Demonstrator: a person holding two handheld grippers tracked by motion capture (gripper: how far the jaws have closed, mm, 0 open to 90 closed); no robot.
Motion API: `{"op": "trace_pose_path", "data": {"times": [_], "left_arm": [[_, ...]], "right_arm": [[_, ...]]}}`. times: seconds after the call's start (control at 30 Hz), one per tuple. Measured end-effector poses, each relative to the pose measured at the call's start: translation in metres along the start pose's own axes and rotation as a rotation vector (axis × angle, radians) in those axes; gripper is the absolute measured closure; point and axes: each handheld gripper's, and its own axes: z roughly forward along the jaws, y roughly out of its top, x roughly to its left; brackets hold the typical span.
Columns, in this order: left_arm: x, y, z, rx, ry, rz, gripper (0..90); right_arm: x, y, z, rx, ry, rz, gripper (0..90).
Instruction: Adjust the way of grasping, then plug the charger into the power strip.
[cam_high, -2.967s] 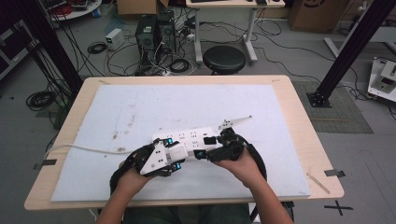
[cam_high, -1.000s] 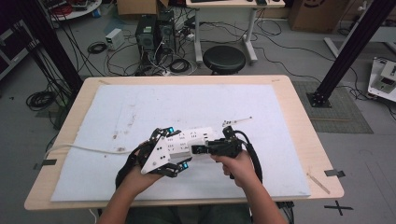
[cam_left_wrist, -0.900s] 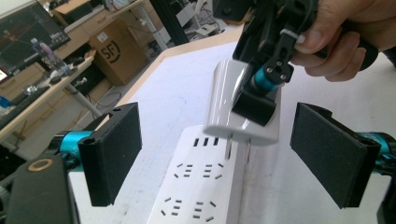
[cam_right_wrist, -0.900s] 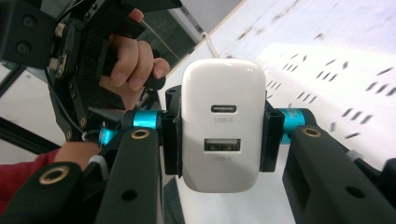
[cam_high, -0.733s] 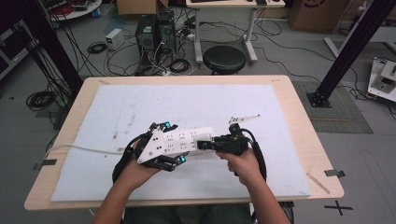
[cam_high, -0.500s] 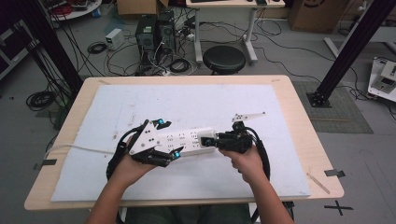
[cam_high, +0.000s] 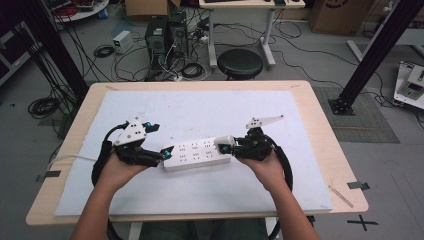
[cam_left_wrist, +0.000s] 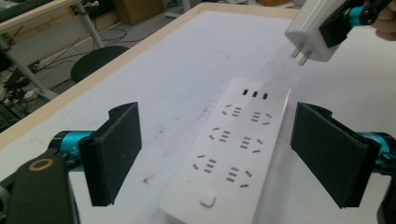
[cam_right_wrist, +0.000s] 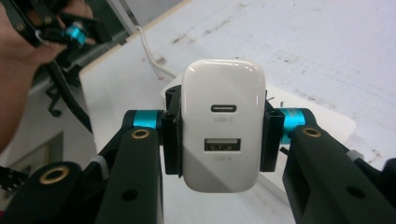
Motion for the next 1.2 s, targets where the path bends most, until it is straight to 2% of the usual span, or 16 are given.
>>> {"op": "trace_pose_path", "data": {"times": [0.13, 0.17, 0.2, 0.33, 0.4, 0.53, 0.7, 0.83, 0.97, 1.03, 1.2], "left_arm": [[0.004, -0.002, -0.004, -0.002, 0.009, -0.005, 16.6], [0.007, -0.004, -0.007, -0.002, 0.014, -0.019, 16.6], [0.008, -0.005, -0.008, 0.001, 0.019, -0.018, 16.5], [0.011, -0.009, -0.012, 0.014, 0.026, -0.021, 16.5], [0.011, -0.011, -0.013, 0.016, 0.029, -0.020, 16.6], [0.012, -0.018, -0.016, 0.033, 0.032, -0.016, 16.5], [0.012, -0.023, -0.021, 0.043, 0.039, -0.015, 16.6], [0.012, -0.025, -0.024, 0.049, 0.048, -0.008, 16.5], [0.011, -0.028, -0.027, 0.065, 0.041, 0.005, 16.6], [0.012, -0.030, -0.028, 0.070, 0.045, 0.007, 16.6], [0.014, -0.034, -0.032, 0.076, 0.052, 0.002, 16.5]], "right_arm": [[-0.001, 0.002, 0.003, 0.022, -0.008, -0.033, 62.9], [-0.001, 0.002, 0.003, 0.022, -0.008, -0.033, 63.0], [-0.001, 0.004, 0.007, 0.039, -0.022, -0.074, 62.9], [0.001, 0.012, 0.016, 0.091, -0.056, -0.160, 62.9], [0.003, 0.017, 0.021, 0.124, -0.082, -0.227, 62.9], [0.004, 0.028, 0.027, 0.181, -0.099, -0.302, 62.9], [0.004, 0.042, 0.032, 0.271, -0.128, -0.354, 62.9], [0.001, 0.051, 0.035, 0.353, -0.141, -0.375, 62.9], [-0.002, 0.057, 0.038, 0.442, -0.134, -0.422, 62.9], [-0.003, 0.060, 0.039, 0.486, -0.122, -0.430, 62.9], [-0.007, 0.069, 0.047, 0.585, -0.073, -0.482, 62.9]]}}
